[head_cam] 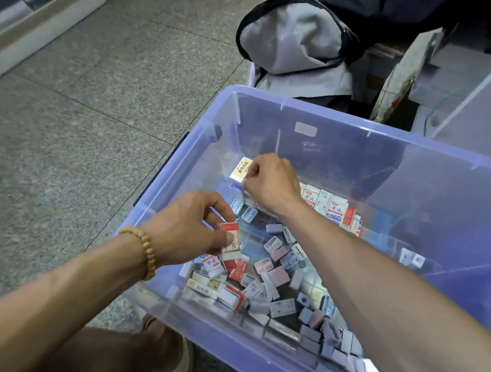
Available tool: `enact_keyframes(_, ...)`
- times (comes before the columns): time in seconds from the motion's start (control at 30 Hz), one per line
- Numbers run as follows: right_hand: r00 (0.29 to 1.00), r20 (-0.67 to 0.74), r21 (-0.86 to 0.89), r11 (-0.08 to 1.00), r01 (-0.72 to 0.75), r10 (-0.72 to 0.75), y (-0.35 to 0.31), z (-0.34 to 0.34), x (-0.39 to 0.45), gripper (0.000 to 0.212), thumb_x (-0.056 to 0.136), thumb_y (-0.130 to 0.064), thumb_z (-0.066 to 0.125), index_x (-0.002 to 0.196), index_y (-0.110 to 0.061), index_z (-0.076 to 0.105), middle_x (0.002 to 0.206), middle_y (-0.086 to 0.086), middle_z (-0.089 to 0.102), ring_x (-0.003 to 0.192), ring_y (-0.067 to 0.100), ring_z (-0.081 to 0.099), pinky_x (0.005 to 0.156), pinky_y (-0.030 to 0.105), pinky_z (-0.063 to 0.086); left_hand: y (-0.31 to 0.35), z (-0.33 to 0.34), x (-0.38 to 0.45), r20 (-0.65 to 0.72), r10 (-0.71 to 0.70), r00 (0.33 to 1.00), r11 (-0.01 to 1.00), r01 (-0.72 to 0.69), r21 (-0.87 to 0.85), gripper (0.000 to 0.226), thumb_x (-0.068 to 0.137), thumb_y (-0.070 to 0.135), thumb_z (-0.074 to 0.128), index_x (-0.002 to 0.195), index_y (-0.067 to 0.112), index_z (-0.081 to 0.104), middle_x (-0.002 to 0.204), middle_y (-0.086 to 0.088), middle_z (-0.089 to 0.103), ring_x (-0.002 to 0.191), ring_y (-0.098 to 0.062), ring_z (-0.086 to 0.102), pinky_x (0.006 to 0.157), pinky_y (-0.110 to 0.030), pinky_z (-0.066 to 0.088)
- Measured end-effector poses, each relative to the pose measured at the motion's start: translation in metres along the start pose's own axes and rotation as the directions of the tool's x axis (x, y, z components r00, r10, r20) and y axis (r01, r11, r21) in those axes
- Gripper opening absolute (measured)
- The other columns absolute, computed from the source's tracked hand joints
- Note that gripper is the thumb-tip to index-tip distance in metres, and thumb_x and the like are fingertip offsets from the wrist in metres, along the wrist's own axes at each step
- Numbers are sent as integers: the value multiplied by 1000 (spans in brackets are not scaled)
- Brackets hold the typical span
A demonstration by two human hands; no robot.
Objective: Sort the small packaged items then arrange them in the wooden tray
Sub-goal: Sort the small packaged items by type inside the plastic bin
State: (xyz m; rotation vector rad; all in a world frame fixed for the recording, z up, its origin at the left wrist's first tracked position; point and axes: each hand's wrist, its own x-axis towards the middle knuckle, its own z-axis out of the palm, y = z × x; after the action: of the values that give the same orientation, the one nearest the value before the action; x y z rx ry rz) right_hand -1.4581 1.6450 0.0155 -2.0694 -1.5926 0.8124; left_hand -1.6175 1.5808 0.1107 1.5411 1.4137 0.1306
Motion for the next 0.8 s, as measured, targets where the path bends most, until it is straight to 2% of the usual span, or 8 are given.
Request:
enact_keyframes(0.13,999,-24,-44,998,44,-45,1,0,-1,10,81,-15,64,77,-24,60,96,11,72,95,34,64,69,30,44,-1,0,1,-9,7,1000,1000,-7,0,17,84,1,71,91,12,60,73,-6,65,61,-18,69,70,-35,61)
enact_keyframes(0.23,991,29,-1,991,134,-134,5,-8,-27,18,80,-15,64,68,-24,56,81,1,68,86,27,65,71,33,51,-3,-1,4,-27,24,999,998,-23,53,17,84,3,71,90,14,61,70,-3,66,63,-21,69,74,-44,60)
enact_keyframes(0.33,911,346,-24,969,247,-224,16,-16,-64,6,83,-19,69,77,-20,67,79,-4,68,79,18,65,75,36,56,-3,0,5,-21,52,998,988,-49,147,18,83,4,71,89,18,61,72,-2,67,65,-21,69,75,-47,59)
enact_keyframes(0.43,730,671,-25,981,194,-127,31,-15,-90,17,87,-26,71,99,-15,73,89,-3,72,81,15,66,73,32,55,-3,1,4,14,82,997,953,-83,293,20,84,7,70,87,23,61,82,-2,68,65,-17,69,72,-39,59)
enact_keyframes(0.47,716,690,-20,985,170,-110,37,-11,-95,21,87,-26,70,104,-14,72,93,-1,73,83,16,66,73,33,55,-3,0,3,27,86,996,935,-90,342,20,84,9,70,87,25,60,85,-1,69,67,-15,69,71,-35,58)
enact_keyframes(0.6,824,547,13,986,166,-146,47,1,-101,54,85,-32,69,134,-14,55,130,0,59,110,20,59,94,38,51,-3,-1,1,48,80,996,917,-92,389,20,85,13,71,88,28,59,87,2,69,69,-12,68,71,-32,57)
enact_keyframes(0.7,761,622,59,980,190,-185,39,12,-97,46,87,-36,67,127,-21,52,119,-1,59,103,22,58,88,42,51,-3,-2,0,44,82,996,923,-93,374,18,84,13,72,88,26,60,87,1,69,70,-14,69,72,-36,58)
enact_keyframes(0.8,704,689,18,976,218,-171,31,18,-90,58,92,-40,63,142,-24,39,122,0,40,109,20,47,89,36,43,-3,-2,0,29,87,996,928,-92,361,18,83,11,72,87,25,61,86,-1,69,70,-16,69,73,-39,58)
